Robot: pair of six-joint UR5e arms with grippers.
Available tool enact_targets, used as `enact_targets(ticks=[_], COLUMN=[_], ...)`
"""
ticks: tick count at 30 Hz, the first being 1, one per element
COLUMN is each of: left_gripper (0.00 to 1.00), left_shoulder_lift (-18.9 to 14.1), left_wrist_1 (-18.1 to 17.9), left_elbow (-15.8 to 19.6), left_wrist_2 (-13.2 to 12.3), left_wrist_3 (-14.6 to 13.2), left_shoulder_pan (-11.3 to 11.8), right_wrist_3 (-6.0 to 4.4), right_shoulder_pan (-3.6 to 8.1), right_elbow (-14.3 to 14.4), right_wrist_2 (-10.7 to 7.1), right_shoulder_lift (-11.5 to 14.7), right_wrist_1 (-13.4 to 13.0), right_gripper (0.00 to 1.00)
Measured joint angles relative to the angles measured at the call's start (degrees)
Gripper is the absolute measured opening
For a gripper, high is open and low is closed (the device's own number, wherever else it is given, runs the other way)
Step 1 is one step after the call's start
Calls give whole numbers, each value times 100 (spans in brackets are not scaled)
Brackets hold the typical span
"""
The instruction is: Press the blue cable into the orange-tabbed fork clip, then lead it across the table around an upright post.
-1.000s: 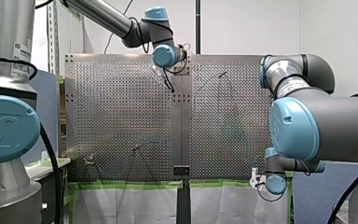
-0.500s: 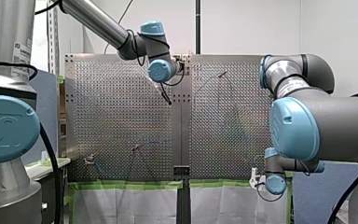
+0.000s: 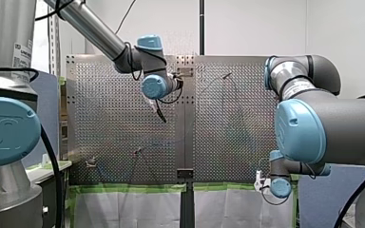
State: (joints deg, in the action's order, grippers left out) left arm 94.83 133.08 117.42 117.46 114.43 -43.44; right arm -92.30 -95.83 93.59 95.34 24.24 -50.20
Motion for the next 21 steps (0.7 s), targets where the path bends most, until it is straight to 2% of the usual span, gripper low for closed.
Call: enact_targets(ticks=[16, 21], left_gripper=[98, 98], left_shoulder_lift=[22, 184], left_wrist_1=[0, -23], left_elbow=[934, 1252], left_wrist_2=[64, 110], left_wrist_3=[-38, -121], left_shoulder_pan=[0, 1], right_wrist_3=[0, 0], right_shoulder_pan=[-13, -13], right_elbow=[-2, 0], right_wrist_2=[2, -4], right_shoulder_lift=[0, 0], right_wrist_1=[0, 0], right_gripper=[0, 0])
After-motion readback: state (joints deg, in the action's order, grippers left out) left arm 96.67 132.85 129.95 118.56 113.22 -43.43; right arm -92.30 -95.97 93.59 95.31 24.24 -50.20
